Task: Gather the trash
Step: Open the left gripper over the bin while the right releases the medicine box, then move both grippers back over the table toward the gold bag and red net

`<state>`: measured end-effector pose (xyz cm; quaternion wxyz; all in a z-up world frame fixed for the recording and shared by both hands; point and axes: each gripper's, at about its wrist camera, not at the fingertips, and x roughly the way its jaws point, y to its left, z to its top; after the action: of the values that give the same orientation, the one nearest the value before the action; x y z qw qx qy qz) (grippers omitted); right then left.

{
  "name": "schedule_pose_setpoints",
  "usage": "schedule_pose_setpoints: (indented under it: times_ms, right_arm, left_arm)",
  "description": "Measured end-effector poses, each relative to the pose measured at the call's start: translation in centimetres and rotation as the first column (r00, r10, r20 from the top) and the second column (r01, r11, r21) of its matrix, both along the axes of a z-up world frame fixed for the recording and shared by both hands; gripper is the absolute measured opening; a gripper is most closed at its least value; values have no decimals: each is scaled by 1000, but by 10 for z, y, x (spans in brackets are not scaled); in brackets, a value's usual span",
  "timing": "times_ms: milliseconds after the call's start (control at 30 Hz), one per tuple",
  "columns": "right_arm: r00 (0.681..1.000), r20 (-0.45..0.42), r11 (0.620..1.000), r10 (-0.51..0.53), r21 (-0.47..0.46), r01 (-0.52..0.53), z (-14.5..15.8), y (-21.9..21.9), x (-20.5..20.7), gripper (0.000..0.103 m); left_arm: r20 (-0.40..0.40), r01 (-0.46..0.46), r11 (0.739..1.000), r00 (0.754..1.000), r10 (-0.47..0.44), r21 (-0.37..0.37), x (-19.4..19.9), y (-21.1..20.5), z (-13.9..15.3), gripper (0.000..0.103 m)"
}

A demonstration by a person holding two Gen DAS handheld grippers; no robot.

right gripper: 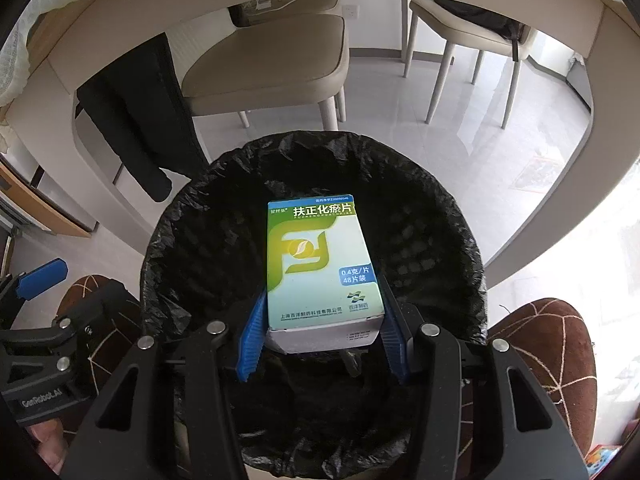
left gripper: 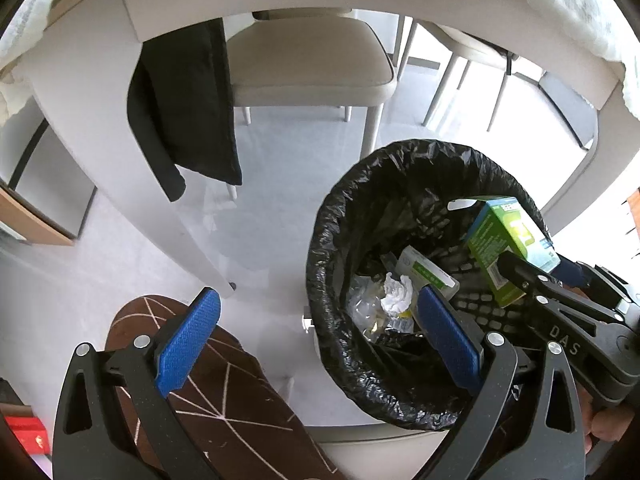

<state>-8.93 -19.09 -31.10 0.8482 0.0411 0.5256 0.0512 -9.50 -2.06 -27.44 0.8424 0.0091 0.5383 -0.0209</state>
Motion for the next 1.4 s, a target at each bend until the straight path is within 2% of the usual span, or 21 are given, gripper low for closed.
schedule_pose_setpoints:
  times_ms: [433, 500, 567, 767, 1167, 1400]
  right_arm:
    - [1000, -11, 999, 22, -37, -22, -18, 17, 14, 50]
    - [1000, -6, 999, 19, -35, -19, -17, 16, 15, 57]
    - [1000, 14, 999, 15, -36, -14, -13, 13, 14, 70]
    - [997, 76, 998, 11, -58, -7, 11, 0, 2, 93]
    - [986, 169, 999, -10, -52, 19, 80, -27, -22, 95]
    - [973, 230, 999, -19, -40, 29, 123, -38, -37, 95]
  left_arm:
    - [-22, -7, 1000, 1000, 7, -12, 1, 8, -11, 97]
    - [-21, -8, 1000, 1000, 7, -13, 1, 8, -11, 97]
    - [-19, -8, 1000, 1000, 8, -14, 1, 9, -10, 97]
    - [3, 1, 1000, 1000, -1, -23, -4, 7, 3, 97]
    - [69, -4, 999, 998, 7, -46, -14, 8, 56, 97]
    - [129, -6, 998, 992, 13, -55, -19, 7, 96, 97]
